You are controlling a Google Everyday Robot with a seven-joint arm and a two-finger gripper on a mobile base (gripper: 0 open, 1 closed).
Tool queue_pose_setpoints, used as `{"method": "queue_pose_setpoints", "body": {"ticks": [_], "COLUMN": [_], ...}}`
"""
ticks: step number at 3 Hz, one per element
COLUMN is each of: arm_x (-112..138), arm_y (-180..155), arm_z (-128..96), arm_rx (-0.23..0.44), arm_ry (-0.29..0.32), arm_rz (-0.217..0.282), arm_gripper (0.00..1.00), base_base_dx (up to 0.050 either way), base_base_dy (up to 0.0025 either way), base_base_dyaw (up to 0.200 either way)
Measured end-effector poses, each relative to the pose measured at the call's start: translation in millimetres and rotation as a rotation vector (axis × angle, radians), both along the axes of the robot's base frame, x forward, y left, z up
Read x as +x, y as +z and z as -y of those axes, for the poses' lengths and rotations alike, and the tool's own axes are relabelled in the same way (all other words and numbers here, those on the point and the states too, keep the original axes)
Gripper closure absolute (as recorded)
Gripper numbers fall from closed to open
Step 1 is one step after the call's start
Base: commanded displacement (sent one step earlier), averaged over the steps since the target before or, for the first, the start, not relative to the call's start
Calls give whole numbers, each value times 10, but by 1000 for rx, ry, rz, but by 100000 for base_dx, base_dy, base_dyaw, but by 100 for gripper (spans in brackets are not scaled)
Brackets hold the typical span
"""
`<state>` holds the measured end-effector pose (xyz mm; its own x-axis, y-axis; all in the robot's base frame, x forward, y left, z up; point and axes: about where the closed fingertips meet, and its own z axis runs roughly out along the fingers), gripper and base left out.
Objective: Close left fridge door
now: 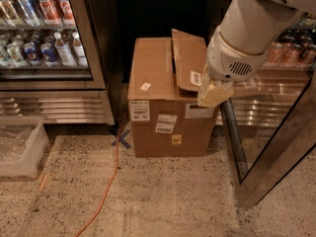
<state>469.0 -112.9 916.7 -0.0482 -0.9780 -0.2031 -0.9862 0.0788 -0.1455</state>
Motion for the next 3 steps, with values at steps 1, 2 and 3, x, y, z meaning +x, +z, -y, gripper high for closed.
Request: {"method": "queue_pose_setpoints", "body": {"ticks": [1,2,3], "arm_x": [0,67,128], "arm_y": [-1,-239,-660], "arm_z": [0,-11,-93], "arm_rx": [0,10,16], "arm_ry": [0,6,31], "arm_rz": [0,-39,-95], "arm_gripper": [100,100,100], "base_base_dx": [0,0,0], "base_base_dy": [0,0,0], "base_base_dyaw": [0,0,0]}}
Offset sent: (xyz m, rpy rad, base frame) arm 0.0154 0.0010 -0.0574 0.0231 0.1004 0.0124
